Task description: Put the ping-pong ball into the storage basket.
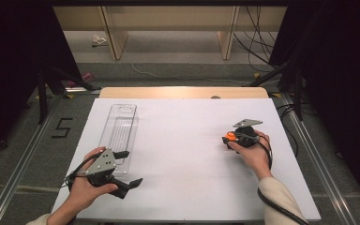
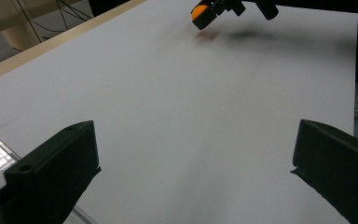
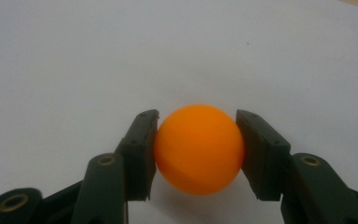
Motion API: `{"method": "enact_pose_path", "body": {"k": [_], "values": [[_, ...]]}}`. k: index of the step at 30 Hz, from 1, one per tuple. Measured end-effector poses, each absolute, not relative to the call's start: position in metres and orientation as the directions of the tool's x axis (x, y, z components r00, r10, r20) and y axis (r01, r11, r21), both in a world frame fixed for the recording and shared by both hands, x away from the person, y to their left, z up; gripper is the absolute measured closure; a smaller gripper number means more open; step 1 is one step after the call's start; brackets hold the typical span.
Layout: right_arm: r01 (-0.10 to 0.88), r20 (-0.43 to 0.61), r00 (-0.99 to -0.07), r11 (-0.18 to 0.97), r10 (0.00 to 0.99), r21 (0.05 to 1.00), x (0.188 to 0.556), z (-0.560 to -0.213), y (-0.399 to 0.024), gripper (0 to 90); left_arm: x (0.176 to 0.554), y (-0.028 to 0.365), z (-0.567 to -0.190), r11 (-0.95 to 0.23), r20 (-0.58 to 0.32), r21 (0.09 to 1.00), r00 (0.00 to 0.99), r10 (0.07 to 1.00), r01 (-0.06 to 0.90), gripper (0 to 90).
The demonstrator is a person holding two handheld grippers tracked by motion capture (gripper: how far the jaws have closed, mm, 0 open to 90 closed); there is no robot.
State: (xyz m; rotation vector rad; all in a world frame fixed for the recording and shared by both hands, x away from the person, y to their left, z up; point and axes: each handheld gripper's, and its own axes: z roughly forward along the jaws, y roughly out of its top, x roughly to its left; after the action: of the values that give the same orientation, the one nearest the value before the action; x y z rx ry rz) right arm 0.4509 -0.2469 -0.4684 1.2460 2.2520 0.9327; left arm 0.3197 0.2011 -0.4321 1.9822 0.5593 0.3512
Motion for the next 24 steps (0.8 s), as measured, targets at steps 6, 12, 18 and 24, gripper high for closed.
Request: {"method": "enact_pose_path", "body": {"k": [6,12,18,24], "values": [[0.570,-0.029,-0.535,0.387,0.844,0.725,0.449,-0.464,-0.242,51.3,0.320,0.201,-0.432,-0.389,0.006,0.891,0.850,0.526,0.234,0.0],[0.561,-0.029,-0.547,0.392,0.837,0.729,0.447,-0.462,-0.238,51.3,0.320,0.201,-0.432,-0.390,0.007,0.891,0.850,0.526,0.233,0.0],[0.553,-0.031,-0.552,0.394,0.833,0.734,0.446,-0.460,-0.235,51.3,0.320,0.201,-0.432,-0.389,0.007,0.891,0.851,0.526,0.233,0.0],[0.545,-0.029,-0.561,0.396,0.827,0.739,0.445,-0.458,-0.232,51.4,0.320,0.201,-0.432,-0.390,0.008,0.891,0.851,0.526,0.233,0.0]]}}
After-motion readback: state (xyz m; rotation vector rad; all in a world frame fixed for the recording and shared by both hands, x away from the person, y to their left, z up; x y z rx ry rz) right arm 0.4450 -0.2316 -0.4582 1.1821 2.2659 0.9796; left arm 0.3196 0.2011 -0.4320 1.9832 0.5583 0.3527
